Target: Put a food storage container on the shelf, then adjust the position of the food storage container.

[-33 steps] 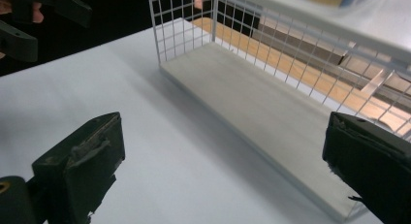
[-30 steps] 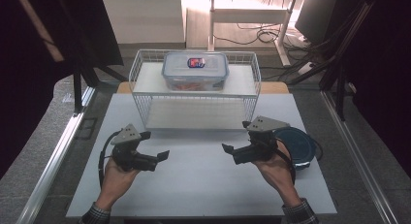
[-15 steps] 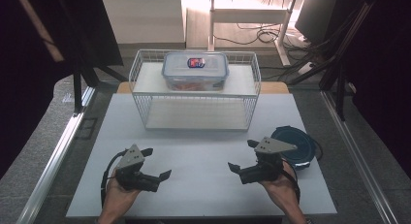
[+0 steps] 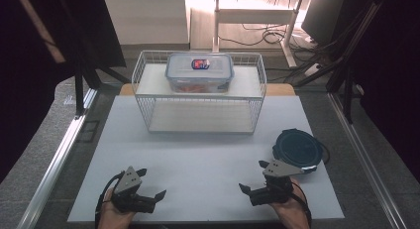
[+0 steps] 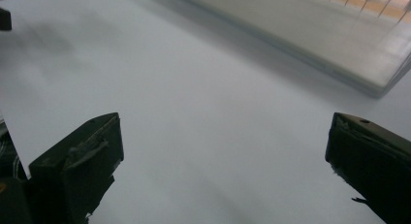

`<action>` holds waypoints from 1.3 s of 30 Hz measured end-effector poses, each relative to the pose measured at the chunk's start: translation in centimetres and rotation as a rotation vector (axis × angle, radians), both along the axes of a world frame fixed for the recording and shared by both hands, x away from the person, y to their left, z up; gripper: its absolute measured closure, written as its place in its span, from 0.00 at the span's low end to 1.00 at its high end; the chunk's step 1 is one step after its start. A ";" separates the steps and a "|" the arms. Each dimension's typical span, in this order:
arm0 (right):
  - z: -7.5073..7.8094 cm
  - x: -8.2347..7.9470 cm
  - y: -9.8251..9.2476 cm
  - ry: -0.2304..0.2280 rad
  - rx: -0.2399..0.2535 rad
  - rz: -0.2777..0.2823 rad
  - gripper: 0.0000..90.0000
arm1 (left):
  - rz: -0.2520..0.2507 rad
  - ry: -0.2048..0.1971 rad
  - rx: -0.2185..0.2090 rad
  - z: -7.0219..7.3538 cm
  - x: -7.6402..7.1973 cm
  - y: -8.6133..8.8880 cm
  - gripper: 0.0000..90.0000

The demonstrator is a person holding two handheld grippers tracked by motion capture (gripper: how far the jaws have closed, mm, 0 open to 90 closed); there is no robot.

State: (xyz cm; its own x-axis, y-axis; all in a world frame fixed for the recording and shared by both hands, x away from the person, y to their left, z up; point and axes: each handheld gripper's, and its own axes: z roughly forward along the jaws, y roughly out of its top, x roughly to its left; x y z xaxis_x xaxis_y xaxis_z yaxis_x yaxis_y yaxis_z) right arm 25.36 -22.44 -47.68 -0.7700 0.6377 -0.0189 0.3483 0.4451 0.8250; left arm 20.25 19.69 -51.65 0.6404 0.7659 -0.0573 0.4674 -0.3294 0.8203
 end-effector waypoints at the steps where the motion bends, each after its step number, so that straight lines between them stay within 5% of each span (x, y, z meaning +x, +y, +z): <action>1: -0.3 0.0 0.0 0.016 -0.015 0.001 0.00 | 0.001 0.000 0.002 -0.1 0.0 0.0 0.03; 4: -0.5 0.1 0.0 0.022 -0.052 -0.020 0.00 | -0.006 -0.011 -0.004 0.0 0.0 -0.1 0.03; 9: -0.3 0.4 -0.4 0.027 -0.045 -0.056 0.00 | -0.024 -0.018 -0.006 -0.1 0.0 -0.2 0.03; 14: 0.1 0.9 -1.1 0.082 -0.038 -0.118 0.00 | -0.035 -0.007 -0.044 -0.2 0.2 0.2 0.03; 18: 1.2 1.0 -2.0 0.056 -0.017 -0.155 0.17 | -0.030 -0.011 -0.056 -0.2 0.2 0.4 0.03; 21: 2.5 1.5 -3.6 0.008 -0.012 -0.209 0.45 | -0.031 -0.010 -0.057 -0.2 0.2 0.4 0.03; 22: 2.5 1.5 -3.6 0.008 -0.012 -0.209 0.45 | -0.032 -0.010 -0.057 -0.2 0.2 0.4 0.03; 23: 2.8 2.2 -4.8 0.000 -0.018 -0.232 0.62 | -0.034 -0.011 -0.058 -0.2 0.2 0.4 0.03; 25: 2.8 2.9 -5.9 0.014 -0.015 -0.254 0.73 | -0.030 -0.012 -0.060 -0.2 0.2 0.5 0.03; 29: 2.6 4.1 -8.0 0.029 -0.023 -0.313 0.85 | -0.030 -0.012 -0.064 -0.2 0.2 0.6 0.03; 33: 2.8 5.8 -11.4 0.042 -0.040 -0.435 0.99 | -0.036 0.007 -0.078 -0.4 0.5 0.7 0.03; 39: 2.6 7.4 -14.8 0.066 -0.034 -0.533 0.99 | -0.036 0.007 -0.085 -0.4 0.5 0.8 0.03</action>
